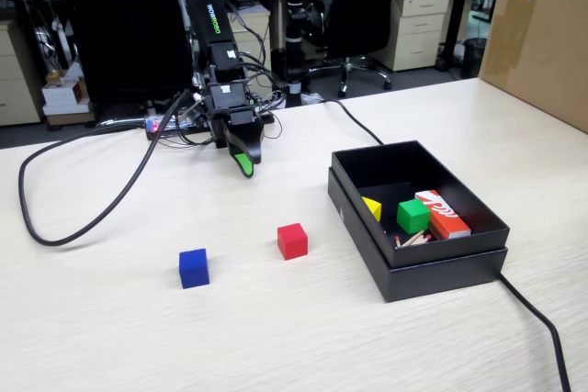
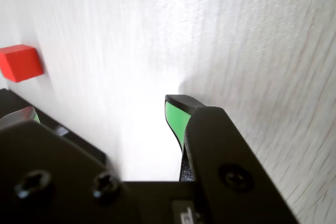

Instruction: Put the red cube on top of the blue cube

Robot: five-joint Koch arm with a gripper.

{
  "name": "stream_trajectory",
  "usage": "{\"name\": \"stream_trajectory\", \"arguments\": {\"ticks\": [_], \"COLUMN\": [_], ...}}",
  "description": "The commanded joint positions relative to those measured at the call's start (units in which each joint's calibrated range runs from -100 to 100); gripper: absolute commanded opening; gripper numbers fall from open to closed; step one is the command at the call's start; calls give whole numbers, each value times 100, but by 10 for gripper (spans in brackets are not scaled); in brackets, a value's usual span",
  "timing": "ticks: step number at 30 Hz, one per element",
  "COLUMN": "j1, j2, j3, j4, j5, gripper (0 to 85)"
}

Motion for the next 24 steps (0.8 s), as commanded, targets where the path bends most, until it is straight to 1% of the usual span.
{"name": "stream_trajectory", "arguments": {"ticks": [1, 3, 7, 11, 15, 19, 20, 21, 24], "j1": [63, 112, 181, 181, 142, 137, 137, 137, 142], "j2": [138, 276, 930, 1745, 2846, 4349, 4407, 4935, 5772], "j3": [929, 1219, 2135, 2951, 3884, 5371, 5417, 5942, 6631], "j4": [-711, -927, -1636, -2085, -2301, -2845, -2845, -2845, -2845], "j5": [88, 93, 103, 132, 137, 200, 200, 215, 225], "gripper": [463, 445, 445, 445, 445, 445, 445, 445, 445]}}
